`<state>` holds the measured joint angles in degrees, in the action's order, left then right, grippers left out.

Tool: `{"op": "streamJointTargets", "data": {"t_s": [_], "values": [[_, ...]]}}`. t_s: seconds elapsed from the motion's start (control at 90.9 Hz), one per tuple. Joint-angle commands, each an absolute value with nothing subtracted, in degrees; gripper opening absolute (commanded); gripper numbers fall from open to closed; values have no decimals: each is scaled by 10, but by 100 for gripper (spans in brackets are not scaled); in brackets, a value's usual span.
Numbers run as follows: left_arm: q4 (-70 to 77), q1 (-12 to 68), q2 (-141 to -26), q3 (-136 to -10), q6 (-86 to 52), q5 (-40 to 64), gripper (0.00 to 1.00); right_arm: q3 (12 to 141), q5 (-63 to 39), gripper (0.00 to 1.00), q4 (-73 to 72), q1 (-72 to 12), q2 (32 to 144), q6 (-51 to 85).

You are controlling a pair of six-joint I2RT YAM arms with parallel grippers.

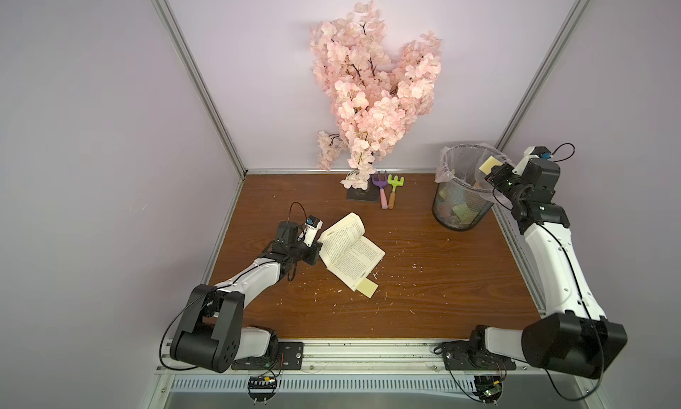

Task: Peel off the used sticky note
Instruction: Place the note in the trash bin.

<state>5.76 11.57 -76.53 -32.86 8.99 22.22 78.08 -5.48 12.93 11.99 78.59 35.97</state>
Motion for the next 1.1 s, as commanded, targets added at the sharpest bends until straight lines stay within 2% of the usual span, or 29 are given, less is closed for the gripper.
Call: {"op": "streamJointTargets", "data": {"t_s": [0.0, 0.077, 0.242, 0.33, 0.363, 0.561, 0.682, 0.848, 0.947, 1.09], "values": [[29, 110, -759, -331, 91, 215, 2, 821, -56, 4, 140, 124, 821, 344], [29, 110, -758, -331, 91, 215, 2, 852, -62, 14, 154, 125, 857, 336], [28, 110, -755, -330, 92, 215, 2, 920, -65, 55, 190, 124, 896, 320], [28, 110, -755, -330, 92, 216, 2, 935, -64, 71, 192, 124, 890, 314], [28, 110, -755, -330, 92, 216, 2, 943, -65, 74, 195, 124, 889, 311], [30, 110, -760, -330, 92, 217, 2, 983, -108, 76, 226, 114, 874, 308], [32, 110, -762, -328, 91, 212, 2, 905, -159, 74, 184, 70, 811, 342], [38, 110, -769, -327, 86, 196, 2, 714, -127, 73, 122, -97, 702, 375], [39, 109, -777, -330, 80, 171, 2, 559, -132, 73, 31, -183, 646, 445], [44, 108, -777, -330, 75, 156, 2, 430, -101, 73, -70, -311, 625, 502]]}}
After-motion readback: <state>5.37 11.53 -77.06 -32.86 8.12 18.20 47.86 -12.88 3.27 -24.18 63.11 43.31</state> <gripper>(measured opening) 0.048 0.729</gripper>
